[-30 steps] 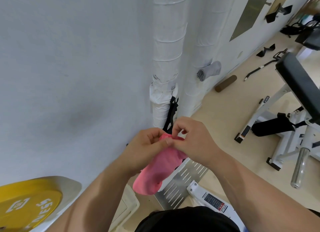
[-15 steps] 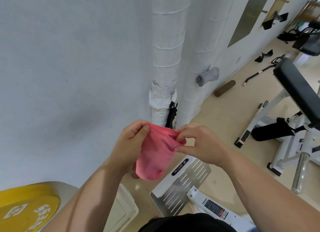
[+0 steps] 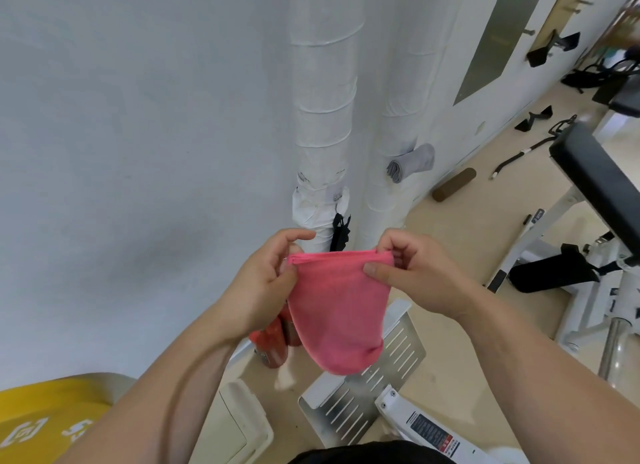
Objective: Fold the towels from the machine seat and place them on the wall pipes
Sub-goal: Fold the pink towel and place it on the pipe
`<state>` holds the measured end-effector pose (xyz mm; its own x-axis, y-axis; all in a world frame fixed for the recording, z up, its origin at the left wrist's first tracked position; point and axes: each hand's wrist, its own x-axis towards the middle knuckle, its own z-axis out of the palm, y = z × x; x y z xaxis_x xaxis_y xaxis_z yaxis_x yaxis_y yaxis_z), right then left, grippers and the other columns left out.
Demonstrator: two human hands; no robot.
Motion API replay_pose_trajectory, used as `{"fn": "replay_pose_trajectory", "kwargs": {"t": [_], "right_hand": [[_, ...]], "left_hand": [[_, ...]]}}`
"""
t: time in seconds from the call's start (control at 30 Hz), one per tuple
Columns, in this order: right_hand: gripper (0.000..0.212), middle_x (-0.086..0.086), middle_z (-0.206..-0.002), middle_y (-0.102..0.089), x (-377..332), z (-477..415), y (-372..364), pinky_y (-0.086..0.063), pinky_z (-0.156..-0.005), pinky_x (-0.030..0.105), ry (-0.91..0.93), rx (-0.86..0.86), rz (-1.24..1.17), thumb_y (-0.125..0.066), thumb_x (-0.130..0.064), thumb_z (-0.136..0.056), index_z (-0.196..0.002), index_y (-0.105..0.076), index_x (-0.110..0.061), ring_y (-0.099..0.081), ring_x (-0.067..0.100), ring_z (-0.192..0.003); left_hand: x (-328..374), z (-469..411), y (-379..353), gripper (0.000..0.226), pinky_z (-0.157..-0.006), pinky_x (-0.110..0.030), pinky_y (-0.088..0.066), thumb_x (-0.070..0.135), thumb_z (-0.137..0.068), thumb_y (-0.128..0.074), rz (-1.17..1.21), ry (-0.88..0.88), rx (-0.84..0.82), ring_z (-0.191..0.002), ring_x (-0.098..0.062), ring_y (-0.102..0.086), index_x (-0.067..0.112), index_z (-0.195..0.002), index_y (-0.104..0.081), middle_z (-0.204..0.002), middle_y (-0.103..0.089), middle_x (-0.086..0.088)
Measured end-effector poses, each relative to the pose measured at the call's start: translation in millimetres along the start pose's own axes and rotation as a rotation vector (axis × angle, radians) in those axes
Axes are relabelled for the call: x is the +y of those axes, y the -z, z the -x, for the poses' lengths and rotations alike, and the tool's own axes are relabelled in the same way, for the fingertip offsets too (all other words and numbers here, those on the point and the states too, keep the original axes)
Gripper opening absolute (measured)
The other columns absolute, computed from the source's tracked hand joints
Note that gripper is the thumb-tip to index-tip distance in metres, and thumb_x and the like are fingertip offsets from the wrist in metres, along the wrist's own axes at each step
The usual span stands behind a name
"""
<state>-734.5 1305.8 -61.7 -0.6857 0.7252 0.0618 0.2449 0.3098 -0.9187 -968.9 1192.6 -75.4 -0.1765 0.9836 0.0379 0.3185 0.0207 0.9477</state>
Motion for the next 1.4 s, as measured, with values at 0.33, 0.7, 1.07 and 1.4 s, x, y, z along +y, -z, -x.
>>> {"fn": "replay_pose_trajectory", "kwargs": {"t": [0.33,0.7,1.07,1.4], "right_hand": [[0.027,-0.004,-0.058,-0.047,22,-1,51,-0.035,-0.055,0.018,0.023,-0.063,-0.183,-0.070,0.004,-0.089,-0.086,-0.049,-0.014,-0.040,0.010,-0.055],[0.037,0.027,-0.093,-0.073,83,11,138,-0.051,-0.075,0.046,-0.017,-0.035,-0.623,-0.065,-0.002,-0.094,-0.108,-0.036,-0.022,-0.063,0.032,-0.079],[0.035,-0.018,-0.120,-0.070,149,41,144,-0.047,-0.095,0.013,-0.023,-0.290,-0.301,-0.078,-0.008,-0.086,-0.115,-0.076,-0.027,-0.061,-0.006,-0.113],[0.028,-0.005,-0.098,-0.072,187,35,157,-0.050,-0.076,0.019,-0.252,-0.229,-0.173,-0.069,0.003,-0.084,-0.081,-0.080,-0.022,-0.065,0.009,-0.090]], "left_hand": [[55,-43,-60,0.092,-0.064,-0.029,-0.053,0.007,-0.079,-0.069,-0.258,0.034,-0.376,-0.071,-0.028,-0.061,0.058,-0.146,-0.031,-0.117,-0.059,0.010],[112,-92,-163,0.044,-0.082,-0.050,-0.056,0.000,-0.089,-0.052,-0.398,0.007,-0.296,-0.091,-0.031,-0.069,0.036,-0.095,-0.077,-0.099,-0.073,0.004],[120,-108,-188,0.050,-0.089,-0.036,-0.052,-0.007,-0.095,-0.050,-0.137,0.222,0.163,-0.096,-0.014,-0.066,0.032,-0.109,-0.079,-0.115,-0.075,0.009],[75,-87,-156,0.053,-0.104,-0.030,-0.051,-0.007,-0.093,-0.042,-0.145,0.309,0.602,-0.121,-0.014,-0.062,0.027,-0.120,-0.073,-0.128,-0.068,0.003]]}}
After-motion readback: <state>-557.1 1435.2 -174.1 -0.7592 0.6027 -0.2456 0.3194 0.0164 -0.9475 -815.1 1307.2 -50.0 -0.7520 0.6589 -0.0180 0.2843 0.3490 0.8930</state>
